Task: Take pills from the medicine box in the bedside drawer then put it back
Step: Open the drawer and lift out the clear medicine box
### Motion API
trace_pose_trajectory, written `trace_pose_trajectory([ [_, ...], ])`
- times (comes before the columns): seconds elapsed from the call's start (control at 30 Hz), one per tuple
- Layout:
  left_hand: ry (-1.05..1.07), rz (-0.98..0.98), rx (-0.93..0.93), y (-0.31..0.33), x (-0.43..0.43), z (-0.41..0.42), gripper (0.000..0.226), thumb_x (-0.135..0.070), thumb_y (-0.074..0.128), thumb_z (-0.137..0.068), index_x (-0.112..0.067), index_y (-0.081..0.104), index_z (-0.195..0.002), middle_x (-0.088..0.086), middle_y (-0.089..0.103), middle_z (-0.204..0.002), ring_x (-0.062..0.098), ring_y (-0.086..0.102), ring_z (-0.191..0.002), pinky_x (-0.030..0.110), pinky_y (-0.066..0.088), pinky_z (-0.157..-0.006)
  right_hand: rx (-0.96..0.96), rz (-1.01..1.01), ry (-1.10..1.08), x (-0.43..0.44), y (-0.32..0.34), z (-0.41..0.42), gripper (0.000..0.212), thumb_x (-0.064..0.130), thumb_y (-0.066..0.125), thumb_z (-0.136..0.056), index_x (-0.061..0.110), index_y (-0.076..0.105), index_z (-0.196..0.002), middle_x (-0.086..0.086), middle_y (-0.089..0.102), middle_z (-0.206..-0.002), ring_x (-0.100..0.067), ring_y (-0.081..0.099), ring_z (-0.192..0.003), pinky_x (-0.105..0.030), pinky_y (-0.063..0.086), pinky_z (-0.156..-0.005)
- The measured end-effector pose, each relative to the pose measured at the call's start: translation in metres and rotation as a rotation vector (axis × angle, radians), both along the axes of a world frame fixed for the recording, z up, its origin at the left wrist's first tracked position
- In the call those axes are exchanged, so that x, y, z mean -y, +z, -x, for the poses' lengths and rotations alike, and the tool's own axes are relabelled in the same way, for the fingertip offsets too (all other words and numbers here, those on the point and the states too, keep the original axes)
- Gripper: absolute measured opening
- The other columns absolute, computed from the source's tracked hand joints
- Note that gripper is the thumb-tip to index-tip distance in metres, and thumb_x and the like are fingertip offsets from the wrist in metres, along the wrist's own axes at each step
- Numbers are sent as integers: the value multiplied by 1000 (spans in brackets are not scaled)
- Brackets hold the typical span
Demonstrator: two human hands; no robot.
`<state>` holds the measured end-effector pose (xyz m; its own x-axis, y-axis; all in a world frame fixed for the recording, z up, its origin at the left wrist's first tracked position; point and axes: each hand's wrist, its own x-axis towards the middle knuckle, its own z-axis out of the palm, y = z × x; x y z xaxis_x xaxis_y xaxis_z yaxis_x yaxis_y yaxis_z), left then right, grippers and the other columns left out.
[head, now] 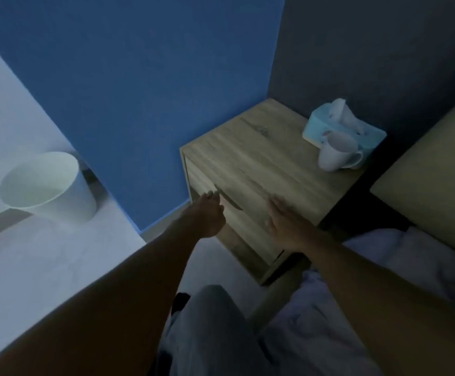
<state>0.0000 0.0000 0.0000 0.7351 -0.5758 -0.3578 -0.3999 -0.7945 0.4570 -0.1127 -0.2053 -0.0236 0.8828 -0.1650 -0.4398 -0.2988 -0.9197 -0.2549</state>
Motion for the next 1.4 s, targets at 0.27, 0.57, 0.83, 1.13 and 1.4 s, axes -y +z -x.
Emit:
trace_pose_trajectory([
  [0.27,236,212,-252,-74,23,-22,70,-33,39,-102,-6,3,-155,12,7,-164,27,10,-151,38,16,-119,409,238,35,-5,-61,5,66,44,22,-104,9,23,-160,-9,23,-168,-23,20,-156,-48,21,-126],
  [0.57,587,733,-312,-122,65,-22,69,-25,59,-93,-17,16,-147,-1,43,-144,19,45,-130,13,44,-92,489,306,61,-1,-75,3,64,41,25,-104,6,29,-158,-10,27,-166,-23,24,-155,-47,25,-125],
  [0.83,594,806,-401,-123,65,-18,93,-26,57,-95,-22,-16,-153,1,26,-158,7,37,-128,5,36,-90,475,296,56,-1,-74,2,64,42,23,-105,8,25,-159,-8,23,-168,-21,20,-156,-45,20,-126],
  [1.13,567,722,-534,-125,17,-10,94,-24,52,-97,-27,-25,-150,6,32,-153,6,49,-110,13,45,-81,482,326,58,-3,-71,2,65,43,22,-105,6,26,-158,-12,25,-167,-24,25,-155,-47,25,-125],
  [1.4,593,688,-513,-131,-35,5,93,-18,52,-97,-26,-23,-151,12,22,-160,1,58,-81,3,46,-48,482,331,60,-1,-73,1,63,43,25,-105,8,26,-158,-11,27,-166,-24,26,-154,-48,26,-124],
])
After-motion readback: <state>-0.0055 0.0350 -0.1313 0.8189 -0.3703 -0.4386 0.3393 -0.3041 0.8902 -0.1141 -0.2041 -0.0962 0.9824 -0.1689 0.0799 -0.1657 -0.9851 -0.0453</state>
